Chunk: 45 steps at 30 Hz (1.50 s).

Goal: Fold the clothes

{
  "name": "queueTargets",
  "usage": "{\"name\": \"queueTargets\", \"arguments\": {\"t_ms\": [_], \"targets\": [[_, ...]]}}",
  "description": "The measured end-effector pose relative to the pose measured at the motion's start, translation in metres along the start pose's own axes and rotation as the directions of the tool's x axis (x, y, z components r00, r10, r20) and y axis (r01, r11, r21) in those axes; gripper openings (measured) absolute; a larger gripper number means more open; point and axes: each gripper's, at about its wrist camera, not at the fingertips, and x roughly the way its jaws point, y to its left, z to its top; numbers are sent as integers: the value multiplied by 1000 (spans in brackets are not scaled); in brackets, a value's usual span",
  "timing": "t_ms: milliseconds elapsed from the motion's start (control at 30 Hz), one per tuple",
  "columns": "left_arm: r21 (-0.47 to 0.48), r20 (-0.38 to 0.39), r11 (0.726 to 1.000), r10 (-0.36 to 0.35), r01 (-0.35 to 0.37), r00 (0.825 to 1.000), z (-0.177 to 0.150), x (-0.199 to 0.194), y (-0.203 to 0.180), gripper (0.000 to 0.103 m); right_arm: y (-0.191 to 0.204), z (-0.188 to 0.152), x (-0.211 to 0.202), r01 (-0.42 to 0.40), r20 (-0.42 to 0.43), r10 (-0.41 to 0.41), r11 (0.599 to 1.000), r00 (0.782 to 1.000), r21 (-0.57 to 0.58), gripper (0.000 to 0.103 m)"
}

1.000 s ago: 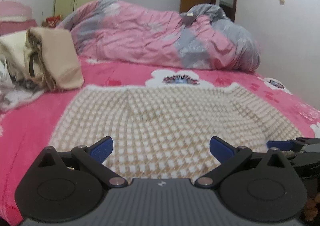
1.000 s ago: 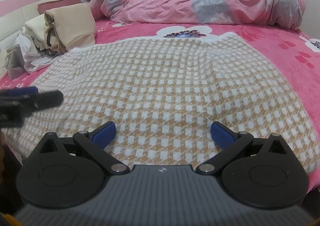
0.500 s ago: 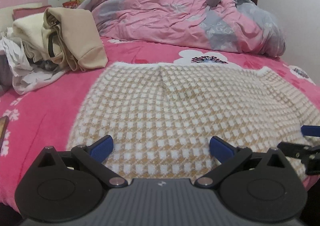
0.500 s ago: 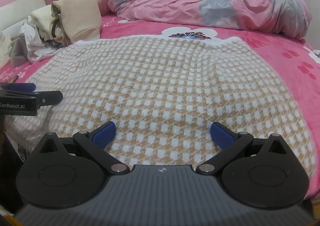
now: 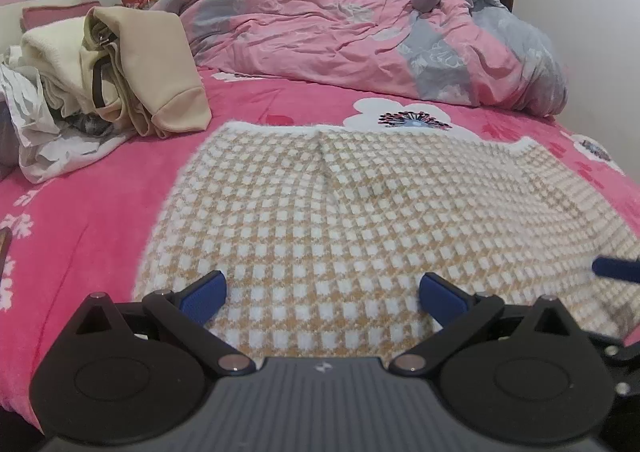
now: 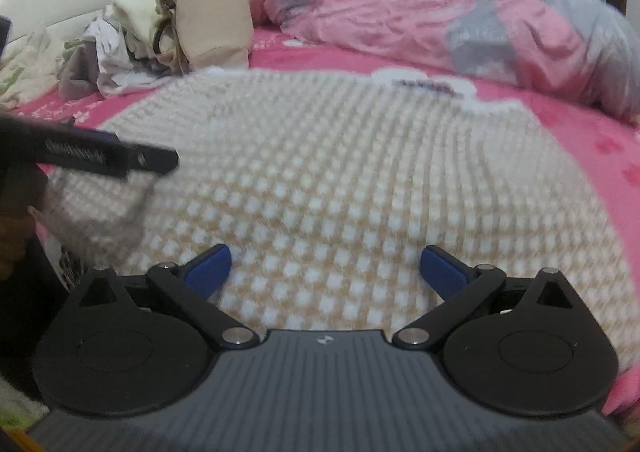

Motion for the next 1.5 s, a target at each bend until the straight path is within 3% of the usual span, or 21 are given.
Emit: {"name": "queueTargets", "arguments": {"t_ms": [133, 267, 367, 500, 600, 633, 700, 767, 867, 933, 1000, 1100, 1167, 1200, 1300, 1367, 1433, 1500], "targets": [[-45, 9, 999, 0, 1, 1000, 5, -4, 10, 103, 25, 6, -6, -6, 95, 17, 994, 995, -113, 100], [-68, -6, 997, 40, -40, 999, 3, 0, 24, 103, 38, -16, 21, -3, 58, 11, 991, 998, -137, 102], [-94, 7, 995, 23, -22, 1000, 3, -4, 31, 103, 40, -15, 24, 1, 38, 4, 990, 999, -138, 102], [-63, 47, 997, 36, -33, 998, 7, -10, 27, 103, 31, 4, 8, -13, 52, 20, 990, 998, -141, 100], [-30, 48, 998, 55, -54, 997, 8, -6, 22, 103, 22, 15, -3, 95, 147, -71, 982, 987, -165, 101], [-29, 36, 998, 59, -58, 998, 8, -2, 21, 103, 15, 14, 2, 109, 136, -87, 981, 987, -162, 101], [-28, 15, 997, 69, -68, 998, 5, 4, 21, 103, 0, 2, 23, 92, 62, -84, 986, 994, -136, 102], [-14, 10, 997, 81, -81, 997, 2, 7, 19, 103, -16, -13, 29, 20, 76, -17, 999, 997, -37, 102], [-10, 9, 996, 84, -83, 996, 1, 7, 20, 103, -9, 5, 24, 39, 42, -34, 992, 999, -118, 102], [-11, 8, 997, 79, -79, 997, 0, 8, 21, 103, -9, 20, 14, 83, 94, -68, 983, 993, -164, 102], [-11, 8, 997, 78, -78, 997, 1, 8, 23, 103, -23, 34, 13, 145, 141, -126, 981, 982, -132, 102], [-10, 10, 997, 74, -74, 997, 1, 9, 25, 103, -55, 31, 42, 219, 56, -216, 975, 975, -41, 102], [-7, 9, 997, 75, -75, 997, 1, 10, 26, 103, -76, 8, 63, 172, -1, -172, 984, 985, 38, 102], [-6, 8, 997, 74, -74, 997, 2, 10, 26, 103, -80, 6, 62, 153, 13, -154, 987, 988, 57, 102], [-17, 6, 997, 69, -69, 998, 2, 11, 27, 103, -74, 28, 61, 158, -45, -156, 987, 987, 33, 102], [-16, 7, 997, 69, -69, 998, 1, 12, 27, 103, -81, 38, 52, 143, -14, -143, 989, 990, 46, 101], [-16, 6, 998, 69, -69, 998, 2, 12, 27, 103, -93, 49, 50, 185, 18, -187, 980, 982, 71, 101], [-19, 8, 998, 68, -68, 998, 1, 12, 26, 103, -113, 52, 66, 208, -15, -208, 970, 978, 123, 101]]}}
